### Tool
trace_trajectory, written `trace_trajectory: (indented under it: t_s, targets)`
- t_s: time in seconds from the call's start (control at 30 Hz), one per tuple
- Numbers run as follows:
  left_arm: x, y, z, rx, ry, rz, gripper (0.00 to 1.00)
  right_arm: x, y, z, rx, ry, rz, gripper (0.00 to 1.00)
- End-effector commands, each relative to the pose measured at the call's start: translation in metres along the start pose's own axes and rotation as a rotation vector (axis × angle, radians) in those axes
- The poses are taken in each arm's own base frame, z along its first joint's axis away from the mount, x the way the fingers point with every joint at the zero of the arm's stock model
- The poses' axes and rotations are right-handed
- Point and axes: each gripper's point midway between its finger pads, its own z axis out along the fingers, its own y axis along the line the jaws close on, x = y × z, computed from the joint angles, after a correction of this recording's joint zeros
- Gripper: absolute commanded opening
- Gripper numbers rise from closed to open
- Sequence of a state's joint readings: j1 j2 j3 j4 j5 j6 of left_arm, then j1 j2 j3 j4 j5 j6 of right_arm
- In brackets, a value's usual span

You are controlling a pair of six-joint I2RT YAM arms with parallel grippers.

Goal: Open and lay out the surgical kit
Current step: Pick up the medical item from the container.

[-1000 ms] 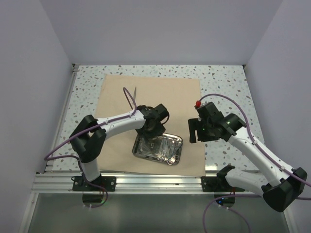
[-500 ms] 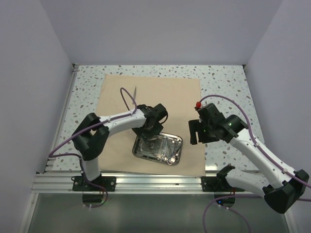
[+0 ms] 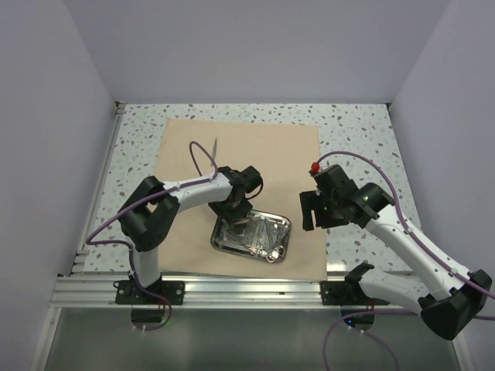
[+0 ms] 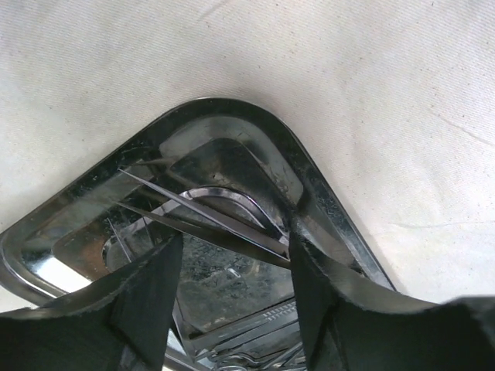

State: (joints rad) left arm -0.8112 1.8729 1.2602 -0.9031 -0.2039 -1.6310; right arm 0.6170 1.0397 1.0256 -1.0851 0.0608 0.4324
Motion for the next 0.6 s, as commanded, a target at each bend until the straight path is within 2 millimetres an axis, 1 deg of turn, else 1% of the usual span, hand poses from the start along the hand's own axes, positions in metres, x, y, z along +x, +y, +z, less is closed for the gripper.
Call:
trace_trajectory:
  t_s: [0.0,0.07,0.1,0.13,0.17,0.23,0.27,0.3,0.37,0.43,0.47,0.53,0.57]
  targets:
    - [-0.002,-0.007,0.013,0.003,-0.01,0.004,0.56,-0.006,0.002,-0.009,-0.016,-0.029,-0.022,0.73]
    - [-0.003,-0.009,0.014,0.008,-0.012,0.011,0.45,-0.006,0.002,-0.01,-0.016,-0.031,-0.021,0.72]
    - [-0.004,-0.011,0.013,0.012,-0.013,0.013,0.34,-0.006,0.002,-0.01,-0.013,-0.032,-0.021,0.72]
    - [-0.006,-0.011,0.012,0.012,-0.016,0.019,0.31,-0.006,0.002,-0.01,-0.013,-0.036,-0.021,0.72]
    - [-0.007,-0.013,0.01,0.019,-0.021,0.025,0.26,-0.006,0.001,-0.011,-0.011,-0.036,-0.02,0.72]
    - [-0.007,-0.016,0.008,0.038,-0.015,0.047,0.21,-0.007,0.001,-0.011,-0.008,-0.04,-0.016,0.72]
    - [-0.007,-0.02,0.007,0.059,-0.01,0.063,0.13,-0.007,0.001,-0.011,-0.008,-0.043,-0.017,0.72]
    - [-0.005,-0.026,0.008,0.092,-0.005,0.079,0.1,-0.007,0.0,-0.011,-0.006,-0.046,-0.014,0.72]
    - [-0.003,-0.025,0.004,0.103,0.007,0.112,0.0,-0.008,0.0,-0.012,-0.004,-0.05,-0.011,0.72]
    - [-0.005,-0.024,-0.001,0.113,-0.003,0.146,0.0,-0.009,-0.001,-0.012,0.002,-0.059,-0.006,0.72]
    - [-0.009,-0.028,-0.012,0.143,-0.016,0.153,0.0,-0.009,-0.002,-0.013,0.004,-0.062,-0.005,0.72]
    - [-0.018,-0.029,-0.025,0.163,-0.05,0.203,0.0,-0.01,-0.003,-0.014,0.013,-0.07,0.001,0.72]
    - [-0.024,-0.039,-0.043,0.209,-0.071,0.217,0.0,-0.01,-0.004,-0.014,0.017,-0.072,0.006,0.72]
